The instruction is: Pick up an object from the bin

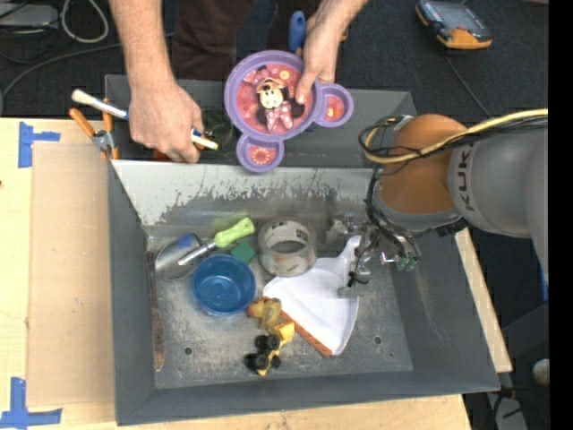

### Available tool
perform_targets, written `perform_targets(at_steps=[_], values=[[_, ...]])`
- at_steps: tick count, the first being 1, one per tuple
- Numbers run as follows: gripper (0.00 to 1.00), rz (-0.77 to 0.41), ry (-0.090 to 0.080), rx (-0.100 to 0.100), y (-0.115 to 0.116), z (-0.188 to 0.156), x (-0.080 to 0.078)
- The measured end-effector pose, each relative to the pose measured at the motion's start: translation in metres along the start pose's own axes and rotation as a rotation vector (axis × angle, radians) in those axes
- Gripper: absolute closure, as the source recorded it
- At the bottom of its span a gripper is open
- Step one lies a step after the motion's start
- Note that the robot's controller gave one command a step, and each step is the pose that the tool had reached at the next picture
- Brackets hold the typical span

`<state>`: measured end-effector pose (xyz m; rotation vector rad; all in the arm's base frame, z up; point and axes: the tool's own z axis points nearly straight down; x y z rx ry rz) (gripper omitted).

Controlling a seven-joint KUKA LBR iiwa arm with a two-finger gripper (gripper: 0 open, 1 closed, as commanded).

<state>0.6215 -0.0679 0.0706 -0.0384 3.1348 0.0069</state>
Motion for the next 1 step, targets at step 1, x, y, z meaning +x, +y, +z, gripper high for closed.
perform_targets(at_steps=[1], values=[[0.00, 0.039, -0.007, 0.003, 0.0217, 0.0004, -0.0024]])
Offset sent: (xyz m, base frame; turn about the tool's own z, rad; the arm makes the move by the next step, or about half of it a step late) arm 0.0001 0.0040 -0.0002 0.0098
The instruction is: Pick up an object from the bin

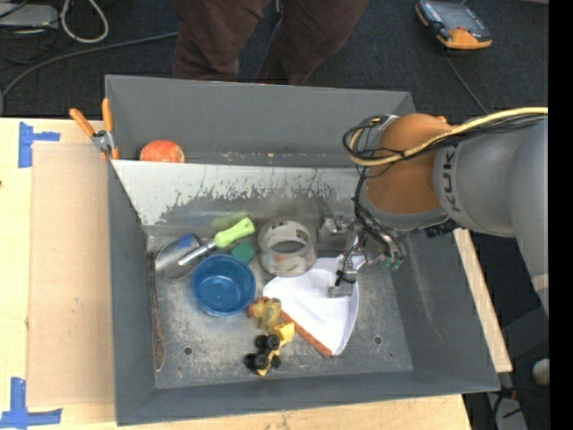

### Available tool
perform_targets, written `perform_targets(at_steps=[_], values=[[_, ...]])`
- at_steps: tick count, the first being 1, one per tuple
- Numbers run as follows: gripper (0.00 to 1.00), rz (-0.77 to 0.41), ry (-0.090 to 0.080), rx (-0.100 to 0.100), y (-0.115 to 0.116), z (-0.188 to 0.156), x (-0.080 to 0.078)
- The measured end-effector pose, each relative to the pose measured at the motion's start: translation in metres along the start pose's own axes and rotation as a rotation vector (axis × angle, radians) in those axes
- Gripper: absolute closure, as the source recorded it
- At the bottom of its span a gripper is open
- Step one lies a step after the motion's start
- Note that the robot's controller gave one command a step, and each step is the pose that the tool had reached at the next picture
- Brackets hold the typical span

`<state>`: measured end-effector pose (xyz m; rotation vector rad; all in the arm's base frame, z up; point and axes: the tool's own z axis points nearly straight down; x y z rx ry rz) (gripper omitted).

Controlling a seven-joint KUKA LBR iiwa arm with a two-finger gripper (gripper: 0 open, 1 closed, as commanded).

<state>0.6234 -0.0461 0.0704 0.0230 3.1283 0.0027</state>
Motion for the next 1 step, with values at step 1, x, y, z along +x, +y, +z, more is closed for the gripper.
perform_targets(at_steps=[1], values=[[1.00, -0.029, 0.004, -0.003, -0.0167, -0.0009, 0.0004]])
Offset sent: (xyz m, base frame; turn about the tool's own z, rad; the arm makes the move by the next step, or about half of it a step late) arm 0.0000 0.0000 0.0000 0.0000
